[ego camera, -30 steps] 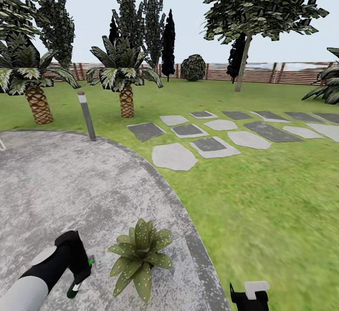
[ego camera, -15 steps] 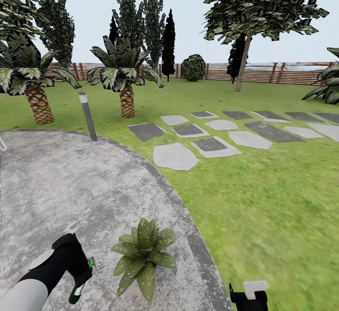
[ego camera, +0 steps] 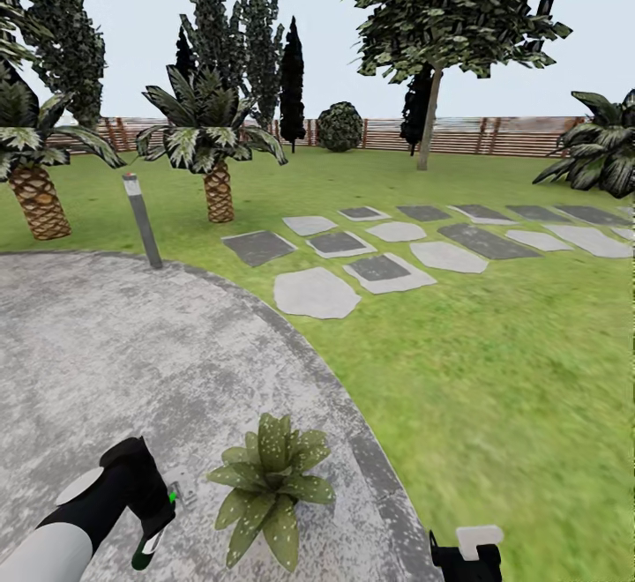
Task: Pick up the pesticide atomizer in the garden and spray insectifuge to fully cover both potted plants in the garden.
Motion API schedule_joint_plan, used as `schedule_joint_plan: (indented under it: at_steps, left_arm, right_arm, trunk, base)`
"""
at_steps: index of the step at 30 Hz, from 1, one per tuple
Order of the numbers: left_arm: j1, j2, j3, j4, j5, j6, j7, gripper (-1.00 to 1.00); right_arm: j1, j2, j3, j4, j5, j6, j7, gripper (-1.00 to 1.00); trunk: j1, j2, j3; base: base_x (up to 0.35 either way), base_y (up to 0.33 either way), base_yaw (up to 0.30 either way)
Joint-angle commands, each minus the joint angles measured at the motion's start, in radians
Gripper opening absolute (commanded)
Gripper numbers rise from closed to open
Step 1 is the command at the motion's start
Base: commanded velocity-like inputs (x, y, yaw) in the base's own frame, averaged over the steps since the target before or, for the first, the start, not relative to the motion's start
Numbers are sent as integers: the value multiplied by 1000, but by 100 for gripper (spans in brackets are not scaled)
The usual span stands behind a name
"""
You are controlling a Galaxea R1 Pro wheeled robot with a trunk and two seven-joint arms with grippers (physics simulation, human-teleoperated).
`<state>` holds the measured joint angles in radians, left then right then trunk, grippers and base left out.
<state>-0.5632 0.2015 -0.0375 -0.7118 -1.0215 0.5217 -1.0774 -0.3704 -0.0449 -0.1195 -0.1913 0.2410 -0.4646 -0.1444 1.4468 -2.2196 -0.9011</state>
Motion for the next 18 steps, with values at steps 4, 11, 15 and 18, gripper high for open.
schedule_joint_plan:
  at_steps: [4,11,15,18]
  left_arm:
    - [-1,1,6,-4,-4,12,-11,-100]
    - [-3,-1,16,-17,-4,14,-12,-100]
    - [-3,-2,16,-19,0,14,-12,-100]
    - [-4,-4,15,-20,21,14,-12,-100]
  right_arm:
    - [-1,0,-7,1,11,-3,-3,100]
    - [-1,0,-6,2,11,-3,-3,100]
    - [-1,0,-6,2,11,-3,-3,100]
    - [-1,0,-7,2,11,-3,-3,100]
  trunk:
    - [0,0,-1]
    - [0,0,-1]
    - [0,0,-1]
    - [0,0,-1]
  base:
    - [-1,2,-29]
    - [-225,-79,145]
    - [-314,-6,276]
    - [-302,-66,277]
